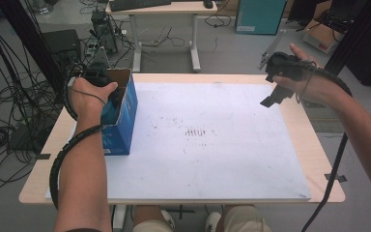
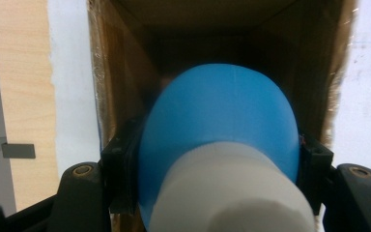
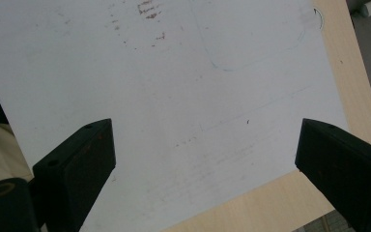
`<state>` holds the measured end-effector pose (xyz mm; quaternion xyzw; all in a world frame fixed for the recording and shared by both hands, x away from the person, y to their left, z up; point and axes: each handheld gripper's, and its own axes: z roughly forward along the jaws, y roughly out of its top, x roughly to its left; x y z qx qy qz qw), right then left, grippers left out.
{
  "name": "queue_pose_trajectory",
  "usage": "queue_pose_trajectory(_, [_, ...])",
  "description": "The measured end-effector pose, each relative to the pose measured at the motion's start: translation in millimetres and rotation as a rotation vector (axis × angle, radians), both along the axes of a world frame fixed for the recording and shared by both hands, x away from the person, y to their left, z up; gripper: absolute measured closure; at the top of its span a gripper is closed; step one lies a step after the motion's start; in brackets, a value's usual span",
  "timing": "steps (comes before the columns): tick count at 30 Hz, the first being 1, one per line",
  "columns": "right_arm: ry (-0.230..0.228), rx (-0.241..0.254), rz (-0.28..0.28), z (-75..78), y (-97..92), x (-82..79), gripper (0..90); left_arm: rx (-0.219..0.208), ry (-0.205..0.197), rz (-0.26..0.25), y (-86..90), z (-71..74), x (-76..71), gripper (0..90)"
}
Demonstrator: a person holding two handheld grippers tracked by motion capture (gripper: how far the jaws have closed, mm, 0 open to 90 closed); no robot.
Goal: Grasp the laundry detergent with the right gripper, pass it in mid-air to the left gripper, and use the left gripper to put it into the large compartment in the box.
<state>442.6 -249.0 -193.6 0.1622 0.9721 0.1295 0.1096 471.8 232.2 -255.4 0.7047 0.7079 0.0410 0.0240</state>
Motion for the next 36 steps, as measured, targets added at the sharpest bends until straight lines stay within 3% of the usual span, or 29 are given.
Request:
queue_pose_trajectory(6, [-0.002,0.003,-0.004,-0.5,-1.3,2.0,7.2,-0.006,0.025,-0.017,-0.9,-14.9,0.6,36.3])
queue_pose_trajectory(7, [0.001,0.004,-0.007,-0.5,-1.4,2.0,7.3,0.000,0.010,-0.018,-1.4,-15.1,0.6,36.3])
queue_pose_trajectory(36, [0.011,0.014,-0.012,-3.1,-1.9,11.2,7.2,0.007,0.030,-0.045,-4.2,-18.0,8.8,36.0])
